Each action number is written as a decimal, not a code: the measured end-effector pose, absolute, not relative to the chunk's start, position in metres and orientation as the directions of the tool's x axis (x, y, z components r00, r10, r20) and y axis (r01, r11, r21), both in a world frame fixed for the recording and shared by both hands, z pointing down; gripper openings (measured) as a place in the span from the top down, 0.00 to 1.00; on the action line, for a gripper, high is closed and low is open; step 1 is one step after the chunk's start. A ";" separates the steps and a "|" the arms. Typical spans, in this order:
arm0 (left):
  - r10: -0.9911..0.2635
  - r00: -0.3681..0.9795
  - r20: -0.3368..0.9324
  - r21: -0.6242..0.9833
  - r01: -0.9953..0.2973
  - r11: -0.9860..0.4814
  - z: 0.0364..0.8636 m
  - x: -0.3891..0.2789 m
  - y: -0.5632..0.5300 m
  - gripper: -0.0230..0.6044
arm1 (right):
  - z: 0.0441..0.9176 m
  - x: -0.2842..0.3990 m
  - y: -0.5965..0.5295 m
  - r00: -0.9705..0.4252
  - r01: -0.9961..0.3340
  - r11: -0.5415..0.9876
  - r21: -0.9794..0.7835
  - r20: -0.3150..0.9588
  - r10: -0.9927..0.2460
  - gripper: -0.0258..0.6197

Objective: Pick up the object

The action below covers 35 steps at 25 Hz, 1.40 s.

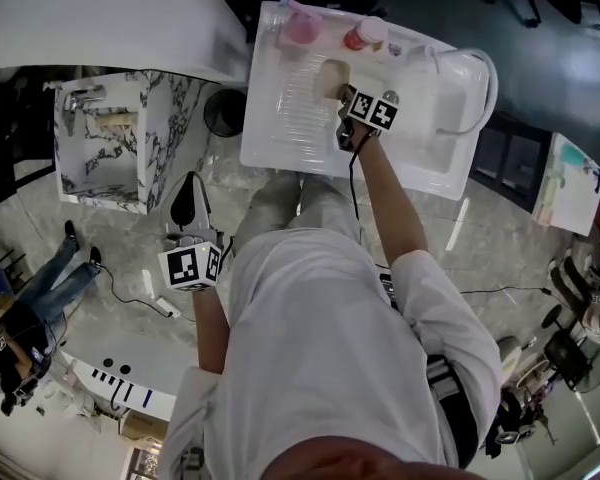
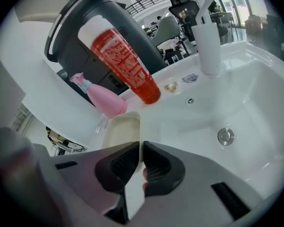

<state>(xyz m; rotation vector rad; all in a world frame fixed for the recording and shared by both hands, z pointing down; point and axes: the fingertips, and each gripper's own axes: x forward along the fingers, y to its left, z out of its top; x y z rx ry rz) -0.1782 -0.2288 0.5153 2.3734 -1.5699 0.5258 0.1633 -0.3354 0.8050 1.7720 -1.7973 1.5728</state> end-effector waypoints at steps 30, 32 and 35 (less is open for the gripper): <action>-0.677 0.707 0.204 0.031 -0.696 -0.717 0.453 -0.071 -0.262 0.96 | 0.483 0.128 -0.246 -0.268 -0.928 0.167 -0.332 0.286 -0.920 0.92; -0.670 0.719 0.186 0.033 -0.686 -0.727 0.444 -0.064 -0.262 0.96 | 0.461 0.130 -0.239 -0.255 -0.944 0.184 -0.275 0.253 -0.933 0.92; -0.657 0.737 0.158 0.032 -0.669 -0.743 0.430 -0.056 -0.262 0.96 | 0.430 0.130 -0.229 -0.234 -0.962 0.198 -0.186 0.195 -0.953 0.92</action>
